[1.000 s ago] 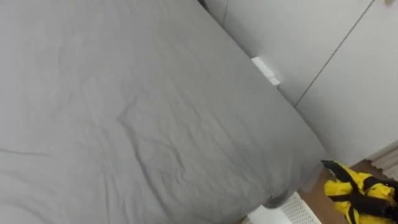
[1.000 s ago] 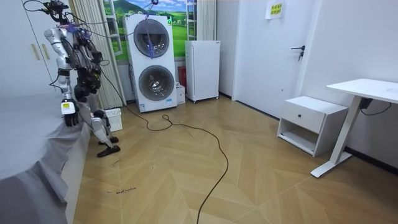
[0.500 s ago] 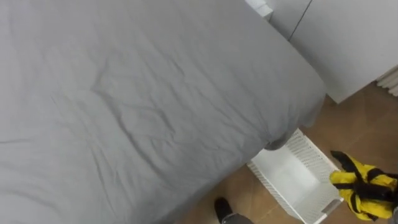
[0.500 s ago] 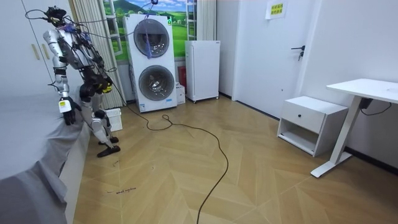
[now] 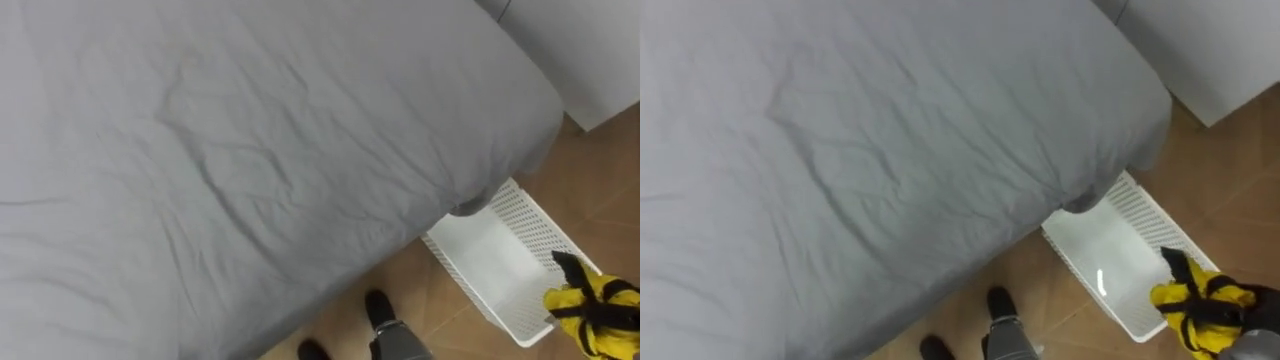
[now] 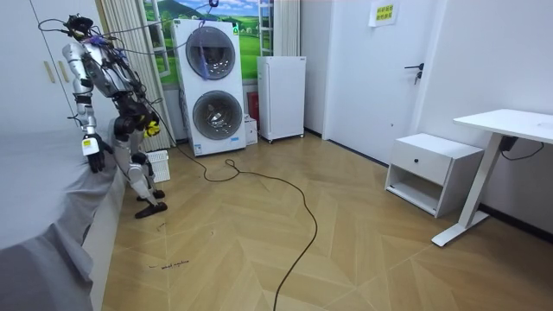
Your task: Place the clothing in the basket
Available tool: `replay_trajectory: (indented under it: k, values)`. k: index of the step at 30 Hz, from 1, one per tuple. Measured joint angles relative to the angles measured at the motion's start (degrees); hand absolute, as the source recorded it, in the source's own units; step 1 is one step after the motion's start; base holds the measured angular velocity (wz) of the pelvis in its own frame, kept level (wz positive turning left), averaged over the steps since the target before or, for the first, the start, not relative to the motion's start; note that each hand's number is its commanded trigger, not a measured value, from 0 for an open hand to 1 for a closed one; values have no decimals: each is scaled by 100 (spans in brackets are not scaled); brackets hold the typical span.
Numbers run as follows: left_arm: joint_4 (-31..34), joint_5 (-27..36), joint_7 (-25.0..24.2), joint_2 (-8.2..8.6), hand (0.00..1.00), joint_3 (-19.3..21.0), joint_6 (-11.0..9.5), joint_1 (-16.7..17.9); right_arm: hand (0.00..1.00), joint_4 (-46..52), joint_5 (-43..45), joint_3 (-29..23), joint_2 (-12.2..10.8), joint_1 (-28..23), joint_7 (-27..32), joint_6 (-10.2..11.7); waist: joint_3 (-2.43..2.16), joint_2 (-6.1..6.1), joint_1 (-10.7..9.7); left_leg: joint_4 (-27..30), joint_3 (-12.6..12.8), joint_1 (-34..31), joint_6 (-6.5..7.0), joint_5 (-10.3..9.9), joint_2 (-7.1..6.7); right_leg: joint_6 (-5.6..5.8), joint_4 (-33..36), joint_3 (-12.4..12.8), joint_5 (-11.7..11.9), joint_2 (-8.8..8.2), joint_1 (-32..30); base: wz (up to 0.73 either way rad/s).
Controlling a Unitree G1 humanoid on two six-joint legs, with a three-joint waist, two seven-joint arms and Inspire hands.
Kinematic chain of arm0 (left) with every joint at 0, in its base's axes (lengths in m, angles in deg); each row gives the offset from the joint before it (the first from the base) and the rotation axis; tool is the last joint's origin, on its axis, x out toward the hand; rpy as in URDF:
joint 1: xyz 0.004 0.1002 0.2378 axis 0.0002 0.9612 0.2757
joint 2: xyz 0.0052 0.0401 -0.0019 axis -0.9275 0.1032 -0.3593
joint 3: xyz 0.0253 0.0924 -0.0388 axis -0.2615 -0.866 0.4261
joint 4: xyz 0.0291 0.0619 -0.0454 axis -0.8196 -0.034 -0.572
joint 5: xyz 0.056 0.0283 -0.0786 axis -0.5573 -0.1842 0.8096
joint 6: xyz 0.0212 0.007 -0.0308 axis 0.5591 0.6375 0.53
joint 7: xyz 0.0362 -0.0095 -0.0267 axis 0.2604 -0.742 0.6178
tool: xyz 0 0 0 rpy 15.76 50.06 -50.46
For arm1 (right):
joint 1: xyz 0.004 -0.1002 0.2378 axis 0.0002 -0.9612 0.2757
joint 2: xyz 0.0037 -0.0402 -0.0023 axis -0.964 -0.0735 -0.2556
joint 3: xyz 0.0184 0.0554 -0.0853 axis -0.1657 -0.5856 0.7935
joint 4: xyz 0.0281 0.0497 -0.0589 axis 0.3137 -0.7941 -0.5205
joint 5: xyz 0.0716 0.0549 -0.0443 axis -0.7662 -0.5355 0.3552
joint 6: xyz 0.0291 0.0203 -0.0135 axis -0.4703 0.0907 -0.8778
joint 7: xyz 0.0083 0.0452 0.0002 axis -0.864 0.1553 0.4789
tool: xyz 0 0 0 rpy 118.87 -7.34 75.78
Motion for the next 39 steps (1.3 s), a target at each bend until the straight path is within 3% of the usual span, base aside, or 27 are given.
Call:
replay_trajectory:
  k: [7,18,21,26,30,33,35,39]
  values:
    - [8,0,0,-4,0,-177,-236,-34,0,-163,-177,150,38,109,4,138,1,27,41,-250,-128,14,42,173,-136,7,-27,-152,-4,-137,2,15]
    - [132,0,-15,-49,0,-175,-294,34,0,-351,-284,200,234,23,175,184,4,20,141,-262,-150,62,45,201,-131,0,-32,-267,-32,-179,102,6]
    - [210,-3,-70,-89,0,-161,-358,53,0,-357,-347,184,243,-24,176,182,7,3,138,-217,-239,163,45,201,-132,-4,-28,-415,-139,-242,275,31]
    - [336,-8,-240,-292,0,-161,-487,148,0,-367,-625,196,259,-88,232,189,10,-64,195,-206,-454,295,42,202,-133,8,-115,-537,-166,-252,540,18]
    - [411,-14,-241,-299,0,-161,-490,314,0,-364,-807,277,225,-238,241,178,2,-117,236,-306,-541,562,36,205,-125,-3,-307,-724,-152,-252,898,10]
    - [393,-222,-248,-302,0,-114,-549,416,0,-376,-1008,271,52,-472,236,172,-7,-227,267,-354,-670,872,21,213,-116,1,-512,-880,-155,-248,1358,25]
    - [516,-614,-247,-300,0,79,-663,689,0,-315,-1210,272,-227,-695,193,169,-87,-354,318,-534,-744,1178,-2,227,-115,3,-756,-970,-156,-251,1738,17]
    - [933,-996,-234,-286,0,271,-707,1057,0,-287,-1432,288,-672,-993,-62,151,-150,-505,316,-744,-968,1646,-28,240,-138,25,-1080,-1274,-168,-248,2390,40]
